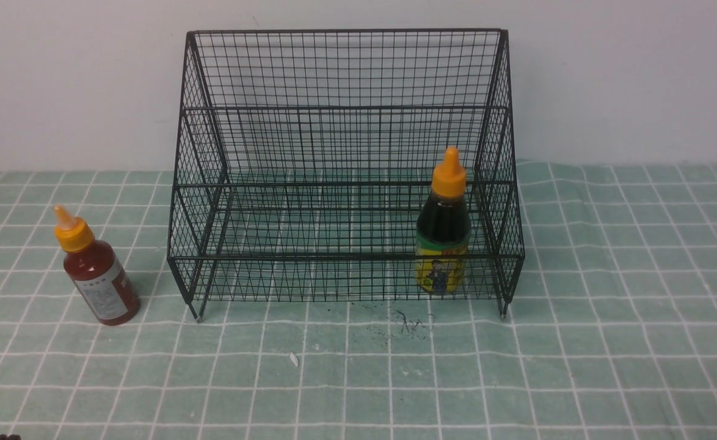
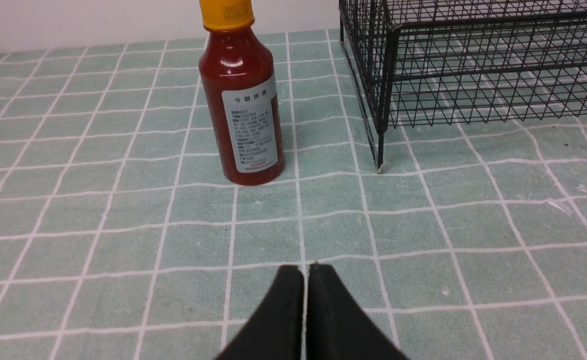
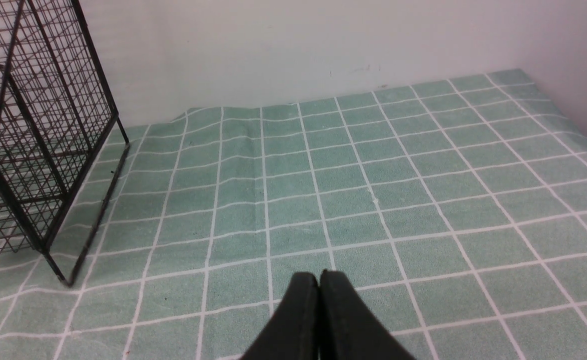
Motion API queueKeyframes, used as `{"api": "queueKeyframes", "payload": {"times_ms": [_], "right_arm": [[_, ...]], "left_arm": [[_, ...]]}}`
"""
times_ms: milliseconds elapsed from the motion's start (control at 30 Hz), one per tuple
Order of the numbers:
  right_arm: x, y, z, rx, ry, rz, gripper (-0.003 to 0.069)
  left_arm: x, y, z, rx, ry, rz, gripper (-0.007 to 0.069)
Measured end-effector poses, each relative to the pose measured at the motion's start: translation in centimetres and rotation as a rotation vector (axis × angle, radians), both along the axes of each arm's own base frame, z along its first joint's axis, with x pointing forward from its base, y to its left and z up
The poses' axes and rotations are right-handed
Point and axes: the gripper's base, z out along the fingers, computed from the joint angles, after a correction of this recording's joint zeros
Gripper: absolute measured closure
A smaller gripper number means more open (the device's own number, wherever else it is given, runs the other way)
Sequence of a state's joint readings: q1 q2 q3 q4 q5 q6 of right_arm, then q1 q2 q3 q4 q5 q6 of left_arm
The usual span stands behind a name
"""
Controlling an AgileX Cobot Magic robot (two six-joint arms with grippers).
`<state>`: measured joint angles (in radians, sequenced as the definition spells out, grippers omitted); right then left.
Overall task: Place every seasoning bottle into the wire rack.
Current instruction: Use the left arm to grab the condiment bottle closest to it
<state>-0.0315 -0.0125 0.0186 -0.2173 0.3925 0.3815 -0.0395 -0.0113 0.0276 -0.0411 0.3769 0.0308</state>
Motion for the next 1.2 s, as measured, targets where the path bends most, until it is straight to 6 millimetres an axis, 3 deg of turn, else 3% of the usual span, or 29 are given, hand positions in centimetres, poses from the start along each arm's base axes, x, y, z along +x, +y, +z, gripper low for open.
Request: {"api": "queueKeyframes", "payload": {"times_ms": [200, 367, 567, 600, 667, 767, 833, 867, 900, 967, 1033, 1067, 1100, 1200], "right_arm": [[0.0, 0.0, 0.0, 0.000, 0.000, 0.000, 0.0671], [0.0, 0.0, 0.0, 0.021, -0.002, -0.004, 0.0671], [0.0, 0.0, 0.0, 0.022, -0.002, -0.005, 0.0671], [0.0, 0.0, 0.0, 0.022, -0.002, -0.005, 0.0671], [0.0, 0.0, 0.0, 0.022, -0.002, -0.005, 0.0671], [0.0, 0.0, 0.0, 0.023, -0.002, -0.005, 0.0671], [0.0, 0.0, 0.0, 0.023, -0.002, -0.005, 0.0671], [0.0, 0.0, 0.0, 0.023, -0.003, -0.005, 0.0671], [0.0, 0.0, 0.0, 0.023, -0.003, -0.005, 0.0671], [0.0, 0.0, 0.0, 0.023, -0.003, -0.005, 0.0671], [0.0, 0.0, 0.0, 0.023, -0.003, -0.005, 0.0671], [0.0, 0.0, 0.0, 0.023, -0.003, -0.005, 0.0671], [0.0, 0.0, 0.0, 0.023, -0.003, -0.005, 0.0671], [0.0, 0.0, 0.0, 0.023, -0.003, -0.005, 0.0671]], "left_arm": [[0.1, -0.1, 0.2, -0.028, -0.022, 0.001, 0.0631], [0.4, -0.2, 2.3, -0.323, -0.239, 0.039, 0.0631], [0.1, 0.9, 5.1, -0.502, -0.558, 0.108, 0.0631], [-0.4, 1.7, 6.5, -0.578, -0.726, 0.150, 0.0631], [-1.2, 2.2, 8.6, -0.619, -0.865, 0.168, 0.0631], [-2.7, 2.0, 13.5, -0.607, -0.963, 0.121, 0.0631], [-2.8, 1.2, 17.0, -0.529, -0.866, 0.050, 0.0631], [-2.7, 1.0, 17.3, -0.516, -0.848, 0.043, 0.0631], [-2.0, 0.2, 19.0, -0.449, -0.690, -0.004, 0.0631], [0.1, -0.9, 20.5, -0.373, -0.348, -0.062, 0.0631], [2.7, -1.8, 20.6, -0.316, 0.012, -0.102, 0.0631], [2.9, -1.9, 20.5, -0.311, 0.049, -0.105, 0.0631], [5.0, -2.4, 20.0, -0.268, 0.313, -0.133, 0.0631], [8.7, -2.5, 18.8, -0.154, 0.616, -0.176, 0.0631]]}}
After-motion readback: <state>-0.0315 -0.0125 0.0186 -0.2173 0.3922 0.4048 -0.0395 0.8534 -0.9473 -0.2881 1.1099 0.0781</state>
